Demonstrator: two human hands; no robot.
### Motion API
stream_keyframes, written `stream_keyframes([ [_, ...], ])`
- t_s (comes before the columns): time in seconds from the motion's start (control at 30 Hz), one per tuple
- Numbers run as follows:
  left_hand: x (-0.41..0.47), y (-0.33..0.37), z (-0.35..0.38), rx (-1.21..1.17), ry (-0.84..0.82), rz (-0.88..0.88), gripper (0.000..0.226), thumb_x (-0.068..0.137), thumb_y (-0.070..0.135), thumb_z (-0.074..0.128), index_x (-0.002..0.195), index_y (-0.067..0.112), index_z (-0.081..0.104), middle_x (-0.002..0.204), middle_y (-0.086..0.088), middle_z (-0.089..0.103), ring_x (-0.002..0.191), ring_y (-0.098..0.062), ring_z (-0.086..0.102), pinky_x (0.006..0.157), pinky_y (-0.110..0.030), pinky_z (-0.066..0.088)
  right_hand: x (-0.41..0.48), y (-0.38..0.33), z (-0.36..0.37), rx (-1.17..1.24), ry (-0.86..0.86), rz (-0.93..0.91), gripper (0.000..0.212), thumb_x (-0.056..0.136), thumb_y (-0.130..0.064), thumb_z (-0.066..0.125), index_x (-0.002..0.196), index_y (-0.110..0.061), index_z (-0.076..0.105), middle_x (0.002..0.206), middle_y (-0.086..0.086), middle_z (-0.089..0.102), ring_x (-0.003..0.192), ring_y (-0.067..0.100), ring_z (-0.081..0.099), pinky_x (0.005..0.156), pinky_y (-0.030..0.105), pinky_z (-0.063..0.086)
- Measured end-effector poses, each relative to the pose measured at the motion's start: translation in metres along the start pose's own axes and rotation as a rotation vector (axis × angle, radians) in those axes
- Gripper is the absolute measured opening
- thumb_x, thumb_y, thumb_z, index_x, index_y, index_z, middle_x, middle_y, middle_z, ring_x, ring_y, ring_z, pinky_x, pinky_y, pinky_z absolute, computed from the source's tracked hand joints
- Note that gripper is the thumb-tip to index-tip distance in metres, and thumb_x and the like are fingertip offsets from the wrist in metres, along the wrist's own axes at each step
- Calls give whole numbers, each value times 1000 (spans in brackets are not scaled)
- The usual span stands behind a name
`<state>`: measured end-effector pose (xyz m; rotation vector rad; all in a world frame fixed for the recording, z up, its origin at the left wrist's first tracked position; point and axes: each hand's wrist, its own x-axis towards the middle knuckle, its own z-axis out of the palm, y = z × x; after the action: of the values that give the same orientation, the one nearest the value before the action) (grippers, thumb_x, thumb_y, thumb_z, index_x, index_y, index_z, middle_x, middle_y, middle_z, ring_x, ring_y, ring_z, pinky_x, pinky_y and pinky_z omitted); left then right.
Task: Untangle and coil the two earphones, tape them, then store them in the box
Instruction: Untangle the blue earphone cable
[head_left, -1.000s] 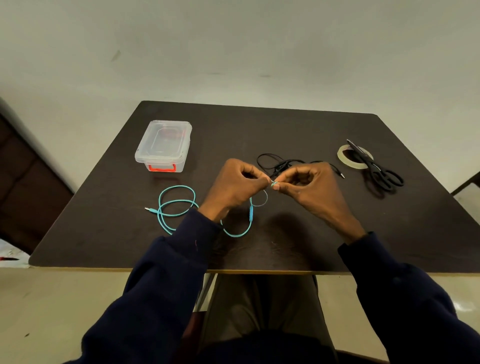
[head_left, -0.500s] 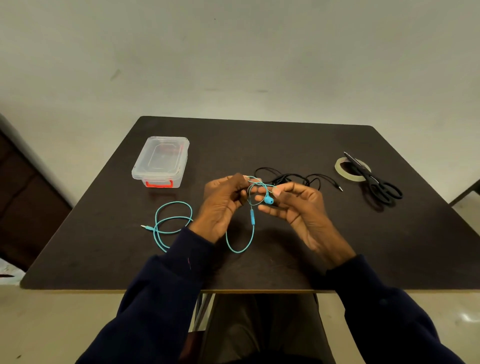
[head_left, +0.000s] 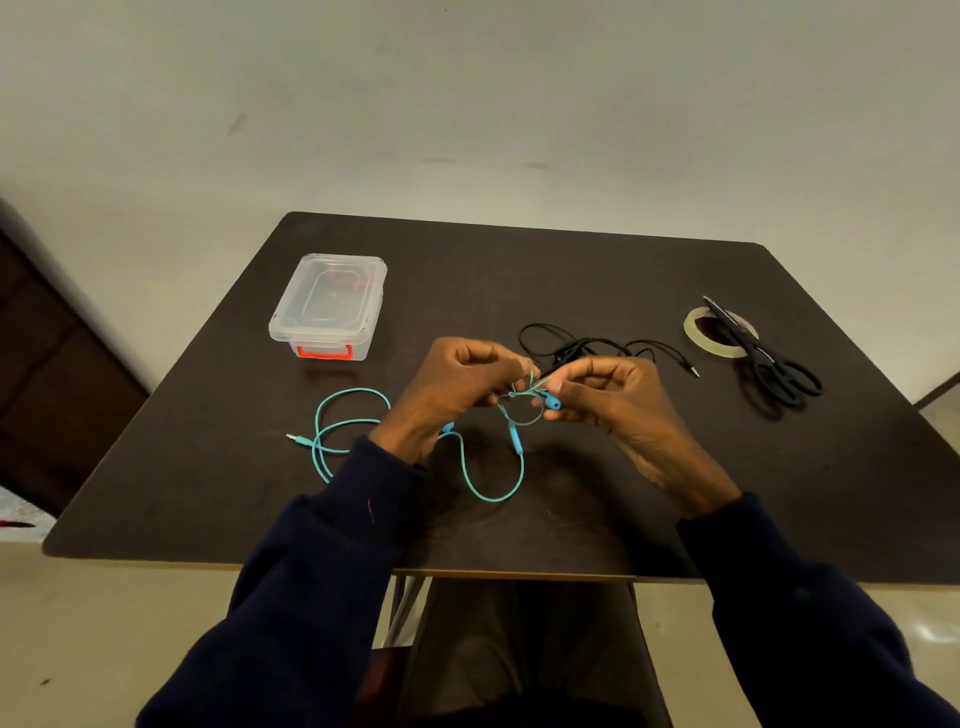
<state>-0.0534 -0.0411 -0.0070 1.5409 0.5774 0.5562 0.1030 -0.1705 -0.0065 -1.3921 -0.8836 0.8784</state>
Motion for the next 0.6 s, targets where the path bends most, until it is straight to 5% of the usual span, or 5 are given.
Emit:
stream_keyframes([
  [0.23,-2,2,-4,96,-45,63,16,92,29,71,87,14,74,81,-4,74,74,-9,65,62,-20,50,-1,-3,0,84,-35,34,17,79,-9,74,94,0,73,96,19,76,90,26,75,75,29,62],
  [0.4,-2,4,4,-421,-42,-28,22,99,18,58,81,13,69,88,-7,71,77,-12,62,67,-23,46,-1,-6,-3,355,-52,93,20,83,-2,66,101,8,67,104,24,74,93,30,75,77,28,62],
  [0.6,1,-4,9,-710,-35,-166,21,96,18,56,76,13,54,88,-14,67,71,-18,62,59,-21,47,-4,-8,2,472,-50,130,19,82,2,63,100,8,65,100,20,75,89,26,76,74,24,61],
])
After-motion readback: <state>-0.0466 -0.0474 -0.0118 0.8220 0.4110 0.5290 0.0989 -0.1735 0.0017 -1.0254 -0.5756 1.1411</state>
